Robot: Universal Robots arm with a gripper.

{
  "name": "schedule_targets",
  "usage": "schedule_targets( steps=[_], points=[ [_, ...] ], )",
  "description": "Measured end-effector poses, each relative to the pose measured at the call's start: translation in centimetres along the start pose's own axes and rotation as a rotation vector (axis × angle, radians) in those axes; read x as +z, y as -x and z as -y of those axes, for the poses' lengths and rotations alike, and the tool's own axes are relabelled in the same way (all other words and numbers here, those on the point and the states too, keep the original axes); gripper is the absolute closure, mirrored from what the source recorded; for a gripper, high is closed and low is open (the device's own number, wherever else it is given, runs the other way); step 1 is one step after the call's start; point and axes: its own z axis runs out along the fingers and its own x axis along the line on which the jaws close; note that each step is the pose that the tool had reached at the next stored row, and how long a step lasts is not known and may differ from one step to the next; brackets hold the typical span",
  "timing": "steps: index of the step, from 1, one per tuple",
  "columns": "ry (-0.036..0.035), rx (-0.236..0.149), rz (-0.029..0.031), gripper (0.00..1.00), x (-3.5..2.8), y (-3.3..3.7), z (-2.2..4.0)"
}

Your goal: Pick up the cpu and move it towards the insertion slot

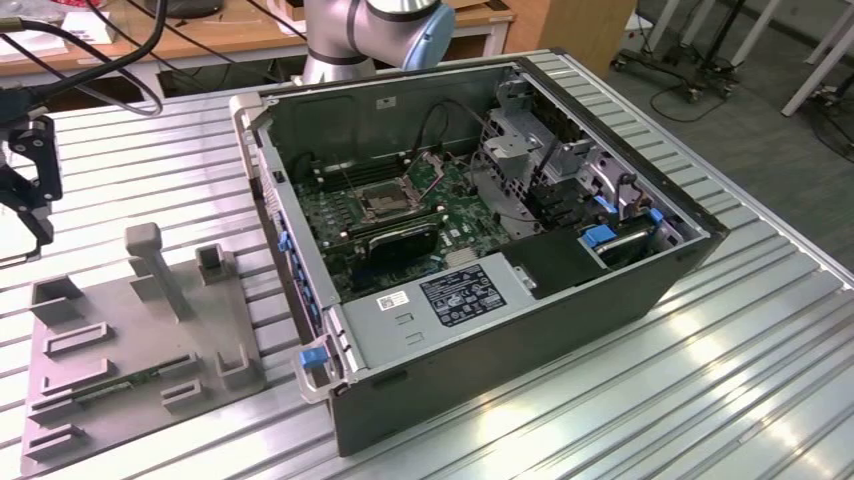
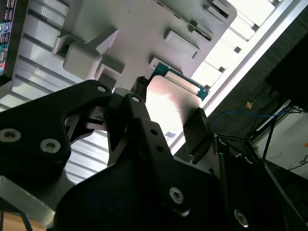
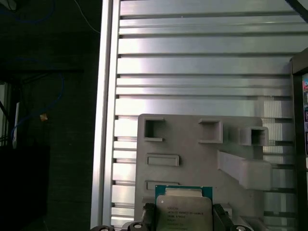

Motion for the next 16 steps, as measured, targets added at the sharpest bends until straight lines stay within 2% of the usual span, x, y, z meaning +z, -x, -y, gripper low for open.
schedule_targets(
  steps=[8, 16],
  points=[
    [0.0000, 0.000, 0.0001, 0.45, 0.01, 0.68, 0.01],
    [0.0001, 0.000, 0.0001, 0.45, 0.01, 1.04, 0.02]
  ],
)
